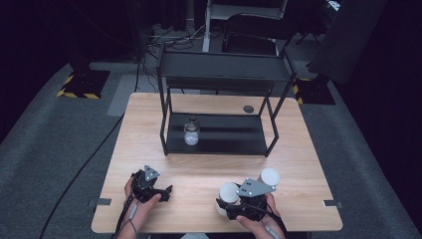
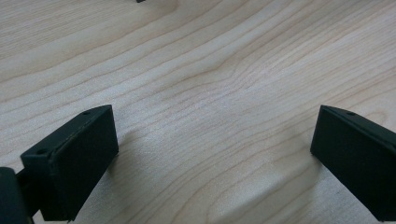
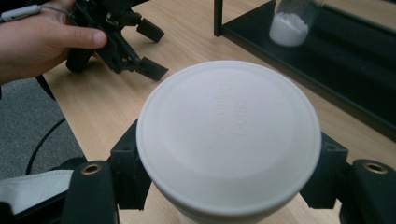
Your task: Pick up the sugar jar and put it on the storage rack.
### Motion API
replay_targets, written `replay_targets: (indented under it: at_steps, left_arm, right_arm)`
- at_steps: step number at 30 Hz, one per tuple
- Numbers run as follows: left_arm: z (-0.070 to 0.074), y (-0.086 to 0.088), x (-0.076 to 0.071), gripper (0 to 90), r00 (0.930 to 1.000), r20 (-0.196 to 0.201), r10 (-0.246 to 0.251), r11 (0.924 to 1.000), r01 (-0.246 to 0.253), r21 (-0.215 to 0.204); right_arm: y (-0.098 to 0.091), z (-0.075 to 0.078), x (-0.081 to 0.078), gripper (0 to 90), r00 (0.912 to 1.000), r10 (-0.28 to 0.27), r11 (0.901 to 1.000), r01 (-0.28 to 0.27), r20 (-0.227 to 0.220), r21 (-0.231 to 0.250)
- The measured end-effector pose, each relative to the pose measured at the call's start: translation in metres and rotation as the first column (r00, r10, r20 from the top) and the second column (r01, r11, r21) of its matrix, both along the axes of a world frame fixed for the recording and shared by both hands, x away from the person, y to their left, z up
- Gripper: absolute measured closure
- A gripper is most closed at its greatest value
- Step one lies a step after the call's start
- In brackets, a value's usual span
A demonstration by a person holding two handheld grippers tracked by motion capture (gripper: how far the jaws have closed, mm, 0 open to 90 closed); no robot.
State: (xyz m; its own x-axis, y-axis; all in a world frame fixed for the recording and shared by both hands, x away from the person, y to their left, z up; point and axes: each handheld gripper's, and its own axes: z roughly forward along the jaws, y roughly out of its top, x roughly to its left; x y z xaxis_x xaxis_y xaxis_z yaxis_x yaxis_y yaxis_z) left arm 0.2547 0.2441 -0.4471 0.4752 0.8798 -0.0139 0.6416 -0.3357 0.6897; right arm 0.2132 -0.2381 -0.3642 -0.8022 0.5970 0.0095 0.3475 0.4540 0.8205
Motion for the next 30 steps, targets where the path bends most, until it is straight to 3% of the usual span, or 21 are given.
replay_targets:
  at_steps: [8,30]
  left_arm:
    - [0.000,0.000,0.000,0.2,1.0000,0.000,0.001,1.0000,-0.001,-0.003]
    - [0.000,0.000,0.000,0.2,1.0000,-0.001,-0.001,1.0000,0.001,-0.002]
  right_arm:
    - [0.000,0.018,0.005,32.7,0.9991,-0.001,1.0000,0.001,0.042,0.002]
    - [0.000,0.050,0.026,32.7,0.9969,-0.006,1.0000,0.006,0.078,0.002]
